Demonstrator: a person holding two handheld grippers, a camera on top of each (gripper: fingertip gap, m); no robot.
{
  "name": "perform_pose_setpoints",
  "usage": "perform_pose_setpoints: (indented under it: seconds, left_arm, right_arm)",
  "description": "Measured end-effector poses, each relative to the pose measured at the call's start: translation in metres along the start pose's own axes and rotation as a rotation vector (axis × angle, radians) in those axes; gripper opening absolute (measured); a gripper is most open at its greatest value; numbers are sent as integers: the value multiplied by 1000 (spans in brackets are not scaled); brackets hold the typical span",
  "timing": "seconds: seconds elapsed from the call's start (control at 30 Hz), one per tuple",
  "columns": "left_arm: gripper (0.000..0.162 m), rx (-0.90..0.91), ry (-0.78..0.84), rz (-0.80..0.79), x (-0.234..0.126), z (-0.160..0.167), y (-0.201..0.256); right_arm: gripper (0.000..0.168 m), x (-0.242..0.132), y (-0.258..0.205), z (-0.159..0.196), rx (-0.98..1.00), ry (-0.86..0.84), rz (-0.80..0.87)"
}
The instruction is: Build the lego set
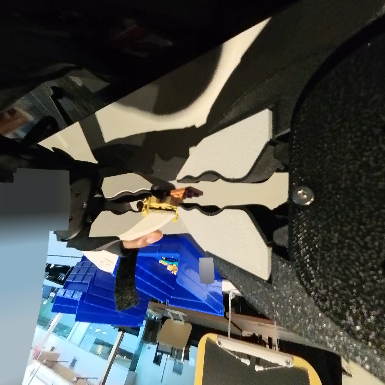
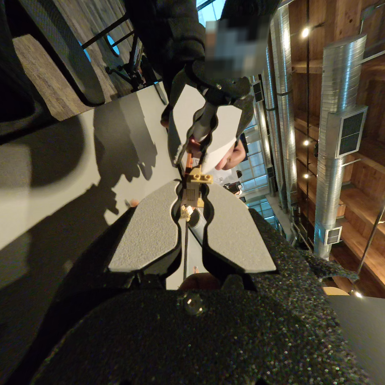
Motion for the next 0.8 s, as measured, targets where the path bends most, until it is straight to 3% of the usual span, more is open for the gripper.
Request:
perform_pose_setpoints:
  seconds: [0.1,0.27,0.43,0.53,0.7,0.8]
  left_arm:
    - [20,-59,-12,-1,1,6,1]
    - [20,-345,-41,-13,0,30,5]
    - [23,-478,-220,-27,9,52,22]
    - [26,-501,-286,33,10,53,31]
    - [29,-674,-250,178,9,48,37]
    - [31,-684,-252,255,13,48,40]
  right_arm:
    - [16,0,-2,3,-16,-21,-17]
    - [16,-7,0,19,-3,-114,-57]
    - [16,-11,-6,46,-26,-272,-171]
    - [16,-8,-10,54,-47,-324,-232]
    - [16,-3,-15,51,-40,-315,-332]
    - [16,0,-16,49,-42,-293,-365]
Point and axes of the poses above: each gripper's, where its closed fingertips meet, x out along the fingers, z out of its underside, y = z × x across the jaws, the point moved 10 cm from there along -x, back along the fingers, and after that the axes turned 9 degrees about -y, right-handed, at the moved point
